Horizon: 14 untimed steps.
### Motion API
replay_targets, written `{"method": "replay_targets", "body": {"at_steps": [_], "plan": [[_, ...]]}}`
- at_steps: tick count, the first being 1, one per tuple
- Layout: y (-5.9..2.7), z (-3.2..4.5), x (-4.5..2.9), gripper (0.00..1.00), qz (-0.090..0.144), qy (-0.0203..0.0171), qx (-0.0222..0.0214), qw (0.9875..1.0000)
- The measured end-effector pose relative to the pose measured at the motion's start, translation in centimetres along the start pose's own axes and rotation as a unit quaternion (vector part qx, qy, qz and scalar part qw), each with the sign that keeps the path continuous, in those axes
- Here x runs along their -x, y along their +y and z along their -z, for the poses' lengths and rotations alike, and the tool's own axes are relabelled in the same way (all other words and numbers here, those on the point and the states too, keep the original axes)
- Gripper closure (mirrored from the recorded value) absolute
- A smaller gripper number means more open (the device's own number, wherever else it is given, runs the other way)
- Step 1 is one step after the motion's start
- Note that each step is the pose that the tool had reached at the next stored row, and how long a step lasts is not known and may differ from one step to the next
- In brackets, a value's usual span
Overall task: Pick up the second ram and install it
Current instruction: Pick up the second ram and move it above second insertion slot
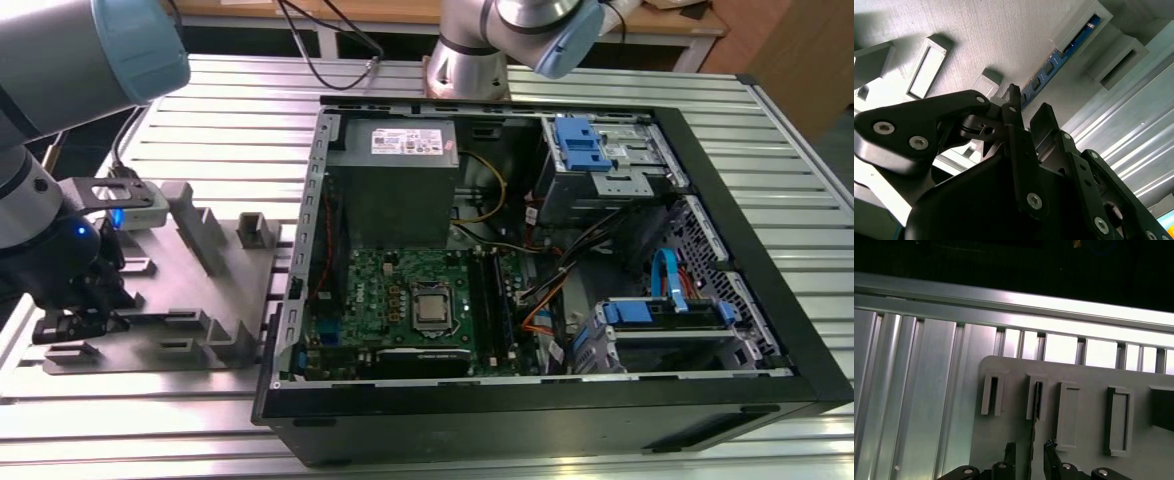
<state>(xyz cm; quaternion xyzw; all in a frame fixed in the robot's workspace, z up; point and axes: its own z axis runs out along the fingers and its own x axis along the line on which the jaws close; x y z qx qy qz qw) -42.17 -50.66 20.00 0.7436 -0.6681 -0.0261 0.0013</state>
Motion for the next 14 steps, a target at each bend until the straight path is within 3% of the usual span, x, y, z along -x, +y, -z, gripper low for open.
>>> {"method": "replay_targets", "body": {"at_steps": [4, 7, 14], "plan": [[0.00, 0.00, 0.00, 0.68, 0.000, 0.0000, 0.0000, 1.0000], [0.00, 0.00, 0.00, 0.82, -0.001, 0.0000, 0.0000, 1.0000], [-0.39, 0.01, -0.04, 0.82, -0.001, 0.0000, 0.0000, 1.0000]]}}
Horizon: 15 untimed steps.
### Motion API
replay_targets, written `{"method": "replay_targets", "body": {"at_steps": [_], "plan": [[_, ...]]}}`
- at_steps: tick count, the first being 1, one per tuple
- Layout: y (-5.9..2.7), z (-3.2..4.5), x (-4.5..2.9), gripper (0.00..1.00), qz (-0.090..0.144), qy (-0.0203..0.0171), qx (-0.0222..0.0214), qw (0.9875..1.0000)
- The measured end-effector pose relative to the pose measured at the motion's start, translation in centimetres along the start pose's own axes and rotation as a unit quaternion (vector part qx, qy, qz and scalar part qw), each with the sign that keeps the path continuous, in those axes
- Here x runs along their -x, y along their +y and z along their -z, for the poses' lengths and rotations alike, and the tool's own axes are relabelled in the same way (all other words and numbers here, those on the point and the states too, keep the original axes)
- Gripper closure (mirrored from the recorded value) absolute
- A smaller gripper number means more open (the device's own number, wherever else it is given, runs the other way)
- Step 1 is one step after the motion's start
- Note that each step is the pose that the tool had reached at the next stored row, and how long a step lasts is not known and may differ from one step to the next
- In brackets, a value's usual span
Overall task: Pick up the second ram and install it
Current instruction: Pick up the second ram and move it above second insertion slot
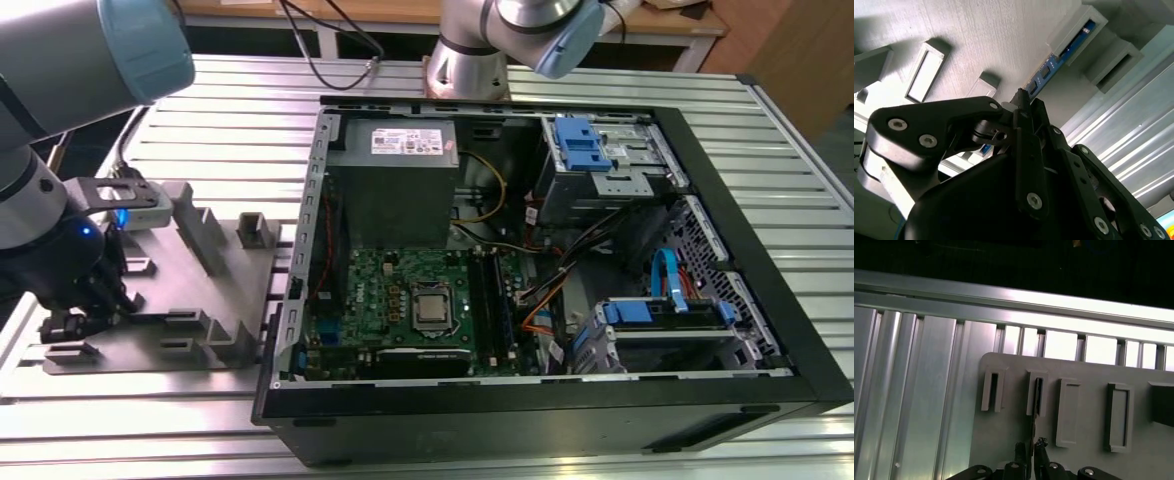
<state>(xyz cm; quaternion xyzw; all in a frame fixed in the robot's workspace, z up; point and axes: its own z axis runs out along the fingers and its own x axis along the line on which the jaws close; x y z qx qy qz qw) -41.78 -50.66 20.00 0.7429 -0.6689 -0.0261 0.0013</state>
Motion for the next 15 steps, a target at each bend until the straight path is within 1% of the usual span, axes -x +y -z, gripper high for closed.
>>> {"method": "replay_targets", "body": {"at_steps": [4, 8, 15], "plan": [[-0.09, -0.01, -0.01, 0.82, -0.001, 0.0000, -0.0001, 1.0000], [-0.10, 0.00, -0.01, 0.82, -0.007, -0.0003, -0.0003, 1.0000], [-0.10, 0.03, -0.01, 0.82, -0.007, -0.0004, -0.0003, 1.0000]]}}
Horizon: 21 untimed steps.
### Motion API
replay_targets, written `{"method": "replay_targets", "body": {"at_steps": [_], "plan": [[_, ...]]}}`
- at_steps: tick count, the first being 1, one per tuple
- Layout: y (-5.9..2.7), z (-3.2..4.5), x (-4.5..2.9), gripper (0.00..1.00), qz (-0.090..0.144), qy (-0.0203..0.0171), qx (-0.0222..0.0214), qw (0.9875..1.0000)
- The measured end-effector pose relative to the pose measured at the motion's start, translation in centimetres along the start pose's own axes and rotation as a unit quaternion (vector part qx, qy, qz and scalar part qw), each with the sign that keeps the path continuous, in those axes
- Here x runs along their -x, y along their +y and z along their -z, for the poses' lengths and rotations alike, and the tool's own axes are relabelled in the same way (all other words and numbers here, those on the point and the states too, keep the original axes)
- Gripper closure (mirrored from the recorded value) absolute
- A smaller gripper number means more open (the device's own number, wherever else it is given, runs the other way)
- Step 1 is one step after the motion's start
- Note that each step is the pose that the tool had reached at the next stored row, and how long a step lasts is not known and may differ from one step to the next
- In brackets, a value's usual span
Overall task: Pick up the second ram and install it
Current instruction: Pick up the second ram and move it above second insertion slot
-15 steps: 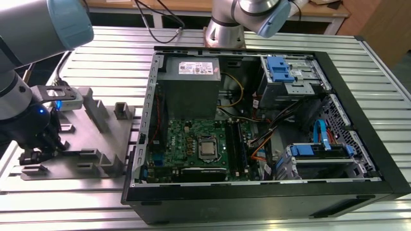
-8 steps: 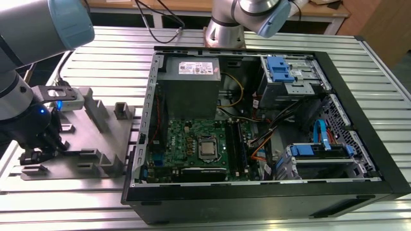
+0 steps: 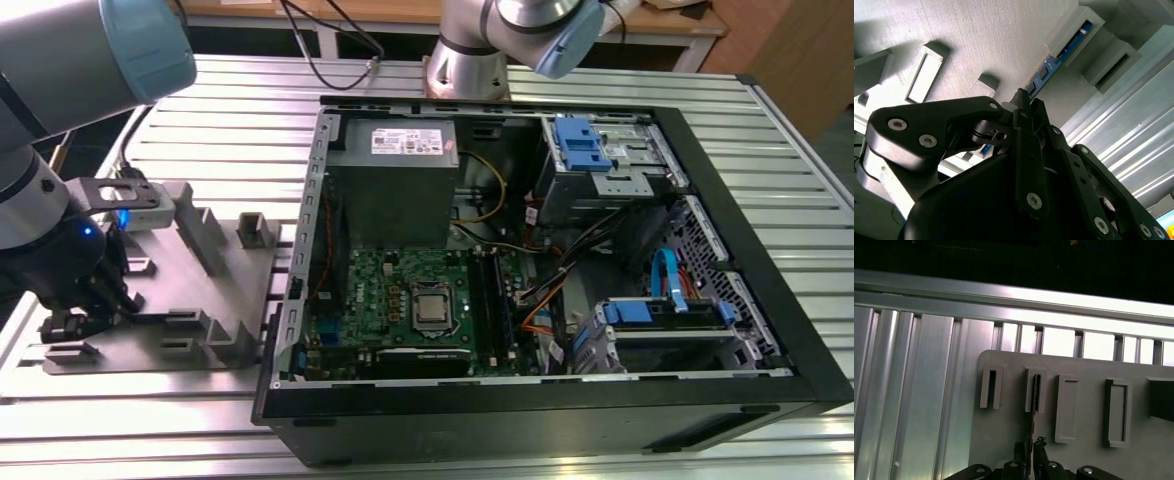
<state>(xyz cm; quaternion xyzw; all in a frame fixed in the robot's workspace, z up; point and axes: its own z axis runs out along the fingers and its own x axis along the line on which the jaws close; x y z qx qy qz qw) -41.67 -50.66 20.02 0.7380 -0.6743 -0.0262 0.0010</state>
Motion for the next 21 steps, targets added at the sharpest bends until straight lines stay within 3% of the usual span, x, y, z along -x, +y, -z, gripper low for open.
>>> {"method": "replay_targets", "body": {"at_steps": [7, 8, 13, 18, 21], "plan": [[0.00, 0.02, 0.00, 0.84, 0.000, 0.0000, 0.0000, 1.0000], [0.00, 0.02, 0.00, 0.91, 0.000, 0.0000, 0.0000, 1.0000], [0.00, 0.02, 0.00, 0.91, 0.000, 0.0001, 0.0000, 1.0000], [0.00, -0.04, 0.00, 0.91, -0.042, -0.0015, -0.0015, 0.9991], [0.00, -0.04, 0.00, 0.91, -0.047, -0.0017, -0.0017, 0.9989]]}}
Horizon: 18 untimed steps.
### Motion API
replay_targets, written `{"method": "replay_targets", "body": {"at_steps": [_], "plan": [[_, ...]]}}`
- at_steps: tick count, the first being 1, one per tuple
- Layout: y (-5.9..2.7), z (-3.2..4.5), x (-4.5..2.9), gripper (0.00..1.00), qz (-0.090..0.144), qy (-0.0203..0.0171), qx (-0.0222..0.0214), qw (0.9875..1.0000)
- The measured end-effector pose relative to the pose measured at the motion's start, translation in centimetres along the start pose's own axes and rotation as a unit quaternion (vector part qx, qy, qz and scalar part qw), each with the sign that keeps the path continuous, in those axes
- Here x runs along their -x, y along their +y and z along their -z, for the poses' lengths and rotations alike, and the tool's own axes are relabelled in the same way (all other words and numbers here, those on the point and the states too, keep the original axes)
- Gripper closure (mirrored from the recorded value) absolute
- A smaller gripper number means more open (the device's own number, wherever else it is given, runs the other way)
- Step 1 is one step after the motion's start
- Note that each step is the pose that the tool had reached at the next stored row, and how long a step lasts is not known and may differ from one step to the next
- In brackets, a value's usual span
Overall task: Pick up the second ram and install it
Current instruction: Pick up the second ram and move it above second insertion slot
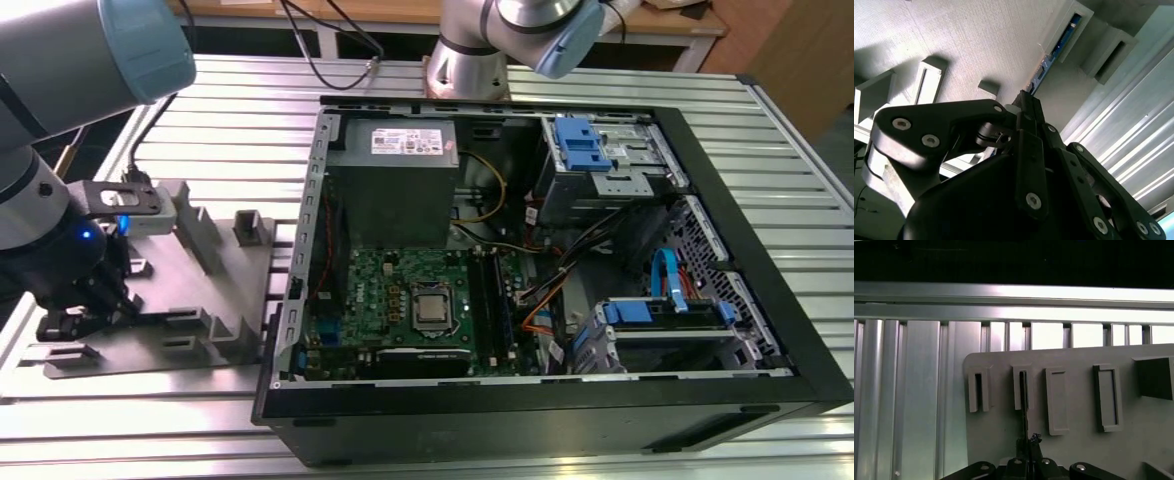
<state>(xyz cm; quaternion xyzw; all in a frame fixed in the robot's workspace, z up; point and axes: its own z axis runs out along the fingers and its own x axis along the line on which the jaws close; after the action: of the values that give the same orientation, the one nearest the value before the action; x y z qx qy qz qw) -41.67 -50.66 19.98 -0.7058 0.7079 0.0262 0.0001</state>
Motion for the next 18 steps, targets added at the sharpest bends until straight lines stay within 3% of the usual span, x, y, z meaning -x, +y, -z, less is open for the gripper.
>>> {"method": "replay_targets", "body": {"at_steps": [12, 18], "plan": [[0.00, 0.00, 0.00, 0.91, -0.001, -0.0001, -0.0001, 1.0000], [0.00, -0.04, 0.00, 0.91, -0.046, -0.0018, -0.0017, 0.9989]]}}
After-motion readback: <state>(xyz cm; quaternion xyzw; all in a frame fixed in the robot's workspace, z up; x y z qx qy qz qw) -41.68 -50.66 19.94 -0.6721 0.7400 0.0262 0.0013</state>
